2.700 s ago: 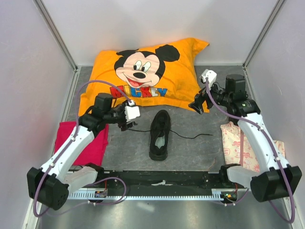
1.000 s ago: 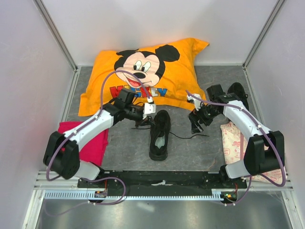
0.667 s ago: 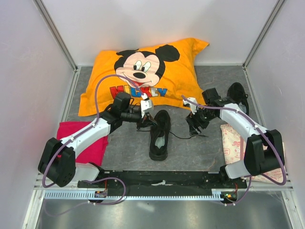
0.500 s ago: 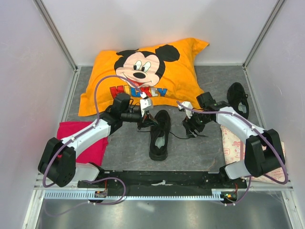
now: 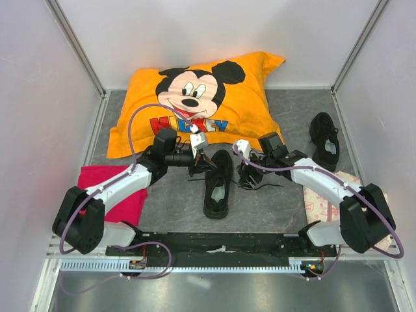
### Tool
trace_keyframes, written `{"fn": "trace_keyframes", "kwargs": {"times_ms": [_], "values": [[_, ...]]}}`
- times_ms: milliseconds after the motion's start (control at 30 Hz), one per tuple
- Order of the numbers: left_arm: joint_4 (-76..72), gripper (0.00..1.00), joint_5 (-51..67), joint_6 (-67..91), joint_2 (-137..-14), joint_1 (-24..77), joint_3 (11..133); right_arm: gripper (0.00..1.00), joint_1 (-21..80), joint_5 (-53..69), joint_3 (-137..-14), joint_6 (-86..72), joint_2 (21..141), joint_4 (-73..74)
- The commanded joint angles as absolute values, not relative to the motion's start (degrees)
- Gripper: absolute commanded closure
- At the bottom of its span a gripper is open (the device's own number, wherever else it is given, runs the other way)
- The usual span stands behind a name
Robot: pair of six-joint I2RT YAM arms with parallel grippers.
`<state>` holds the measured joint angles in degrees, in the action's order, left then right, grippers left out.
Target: Tie the shoes
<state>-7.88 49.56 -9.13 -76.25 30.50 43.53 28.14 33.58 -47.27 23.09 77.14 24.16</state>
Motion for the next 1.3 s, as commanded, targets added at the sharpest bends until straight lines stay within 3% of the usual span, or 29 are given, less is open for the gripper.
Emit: {"fn": "trace_keyframes", "kwargs": {"times_ms": [0, 100, 200, 300, 367, 400, 1100, 1267], "values": [[-12.0, 0.98, 48.6, -5.7, -76.5, 30.4, 42.9, 0.39, 30.1, 35.7, -46.6, 21.4, 78.5, 17.1], [-12.7, 0.98, 48.3, -5.4, -76.6, 30.4, 42.6, 0.41, 31.0, 35.2, -46.6, 22.1, 79.6, 16.4], [-13.1, 0.98, 48.1, -4.9, -76.4, 30.4, 42.5, 0.52, 31.4, 34.5, -46.5, 22.6, 81.2, 16.2], [-13.4, 0.99, 47.6, -4.5, -76.4, 30.3, 42.5, 0.76, 31.6, 33.8, -46.0, 23.4, 82.3, 17.0], [-13.8, 0.98, 47.5, -3.8, -76.3, 30.1, 42.4, 0.99, 31.6, 33.1, -45.6, 25.0, 82.0, 18.4], [-14.1, 0.98, 47.4, -3.3, -76.2, 30.1, 42.3, 1.00, 31.5, 32.2, -45.1, 25.3, 81.7, 19.1], [-26.0, 0.98, 46.3, 12.7, -76.5, 23.9, 38.8, 1.00, 31.4, 22.9, -44.3, 27.9, 81.4, 25.6], [-26.1, 0.98, 49.4, 12.0, -77.2, 24.3, 39.2, 0.83, 31.4, 20.7, -44.6, 28.6, 80.6, 25.6]]}}
